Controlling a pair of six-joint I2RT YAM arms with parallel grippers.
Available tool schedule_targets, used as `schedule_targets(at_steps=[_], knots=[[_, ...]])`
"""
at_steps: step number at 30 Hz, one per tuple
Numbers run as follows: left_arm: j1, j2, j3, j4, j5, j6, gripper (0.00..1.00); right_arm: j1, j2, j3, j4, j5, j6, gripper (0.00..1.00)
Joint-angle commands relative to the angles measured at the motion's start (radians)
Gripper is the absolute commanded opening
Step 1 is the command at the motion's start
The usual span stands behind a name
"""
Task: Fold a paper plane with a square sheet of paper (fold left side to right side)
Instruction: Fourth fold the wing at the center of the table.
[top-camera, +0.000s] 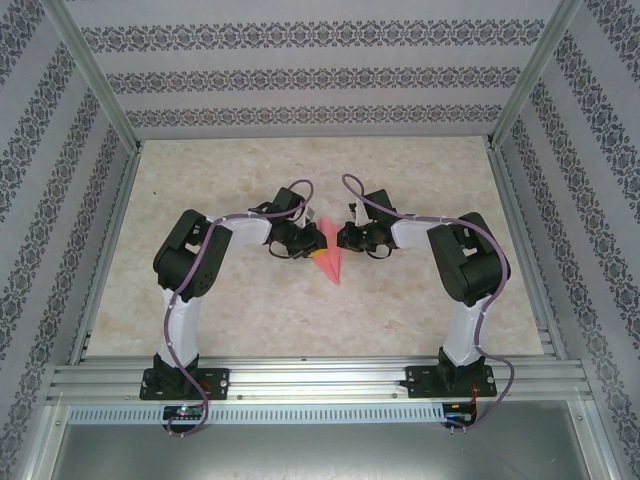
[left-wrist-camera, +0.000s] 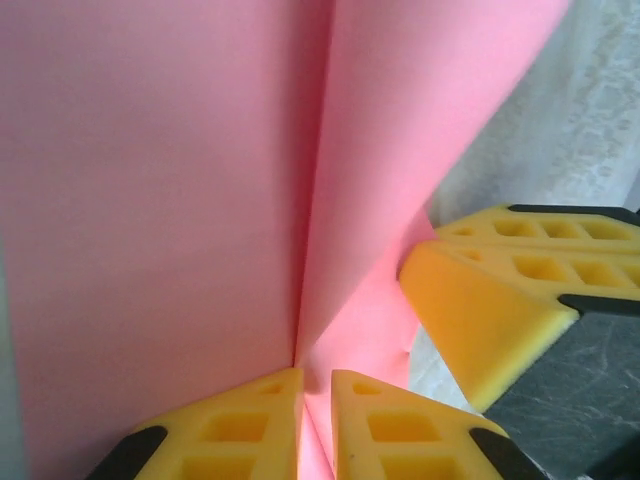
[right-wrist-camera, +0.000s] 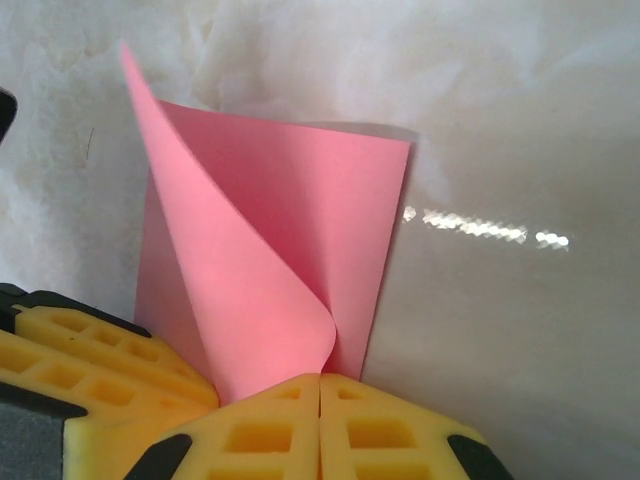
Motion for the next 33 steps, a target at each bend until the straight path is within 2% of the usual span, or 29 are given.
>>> schedule_targets(at_steps=[1,11,23,30,33], knots=[[0.005,-0.068,0.001,0.026,-0.017,-0.009,0.18,0.02,0.059,-0.015,-0.098,0.061,-0.027,0.08],[0.005,-0.063,0.014,0.048,0.004,-0.021,0.19,0.02,0.06,-0.015,-0.099,0.06,-0.029,0.08],[-0.013,0.037,0.064,0.052,0.027,-0.02,0.19,0.023,0.063,-0.011,-0.106,0.062,-0.03,0.08],[-0.015,0.056,0.062,-0.015,-0.031,0.012,0.2,0.024,0.047,-0.011,-0.108,0.065,-0.03,0.09],[-0.015,0.061,0.045,-0.023,-0.046,0.015,0.2,0.024,0.017,-0.009,-0.106,0.063,-0.033,0.13]])
